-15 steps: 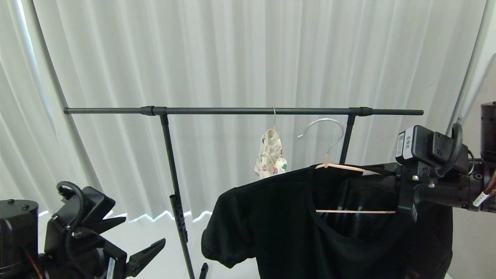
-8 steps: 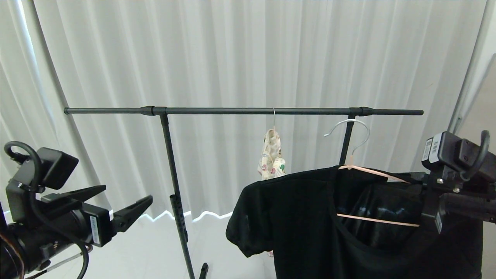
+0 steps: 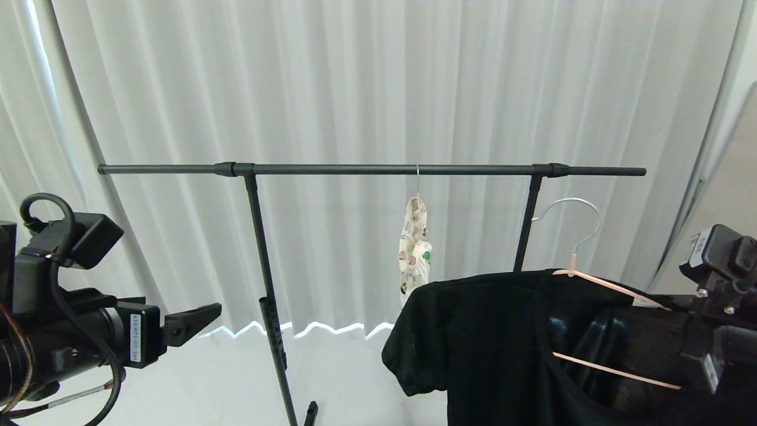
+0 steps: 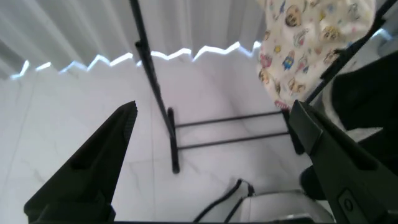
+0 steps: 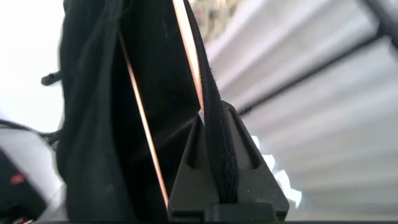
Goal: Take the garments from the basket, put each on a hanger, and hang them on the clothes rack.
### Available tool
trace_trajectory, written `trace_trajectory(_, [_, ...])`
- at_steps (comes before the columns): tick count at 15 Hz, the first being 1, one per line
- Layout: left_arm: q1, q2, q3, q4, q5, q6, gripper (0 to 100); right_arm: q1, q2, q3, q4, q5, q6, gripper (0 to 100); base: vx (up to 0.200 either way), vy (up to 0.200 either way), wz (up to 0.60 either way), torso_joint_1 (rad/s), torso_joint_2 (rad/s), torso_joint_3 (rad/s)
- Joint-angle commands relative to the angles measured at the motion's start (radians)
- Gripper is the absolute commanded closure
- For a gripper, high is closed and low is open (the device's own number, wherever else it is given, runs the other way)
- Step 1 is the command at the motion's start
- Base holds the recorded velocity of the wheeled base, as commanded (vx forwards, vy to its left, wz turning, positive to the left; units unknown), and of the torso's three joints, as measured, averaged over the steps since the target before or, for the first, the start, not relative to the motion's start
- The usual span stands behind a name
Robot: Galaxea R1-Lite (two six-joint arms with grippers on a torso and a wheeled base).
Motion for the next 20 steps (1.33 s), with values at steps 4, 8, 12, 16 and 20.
trace_trajectory(4, [-0.001, -0.017, 0.043, 0.002, 0.034, 0.002, 0, -0.02, -0.068, 0.001, 0.181, -0.173, 0.175, 100, 0.0, 0.0, 0.0, 0.0, 0.0, 0.0])
trace_trajectory(8, [-0.001, -0.014, 0.045, 0.001, 0.053, 0.003, 0, -0.098, -0.062, -0.002, 0.326, -0.3, 0.307, 100, 0.0, 0.0, 0.0, 0.0, 0.0, 0.0])
trace_trajectory(12, [0.002, 0.0, 0.045, -0.082, 0.105, 0.003, 0, -0.192, 0.039, -0.072, 0.3, -0.298, 0.393, 100, 0.0, 0.0, 0.0, 0.0, 0.0, 0.0])
trace_trajectory(16, [0.001, 0.011, 0.053, -0.103, 0.15, 0.003, 0, -0.174, 0.174, -0.151, 0.138, -0.297, 0.475, 100, 0.0, 0.0, 0.0, 0.0, 0.0, 0.0])
trace_trajectory(20, [0.001, 0.009, 0.053, -0.103, 0.15, 0.005, 0, -0.164, 0.21, -0.168, 0.026, -0.291, 0.475, 100, 0.0, 0.0, 0.0, 0.0, 0.0, 0.0])
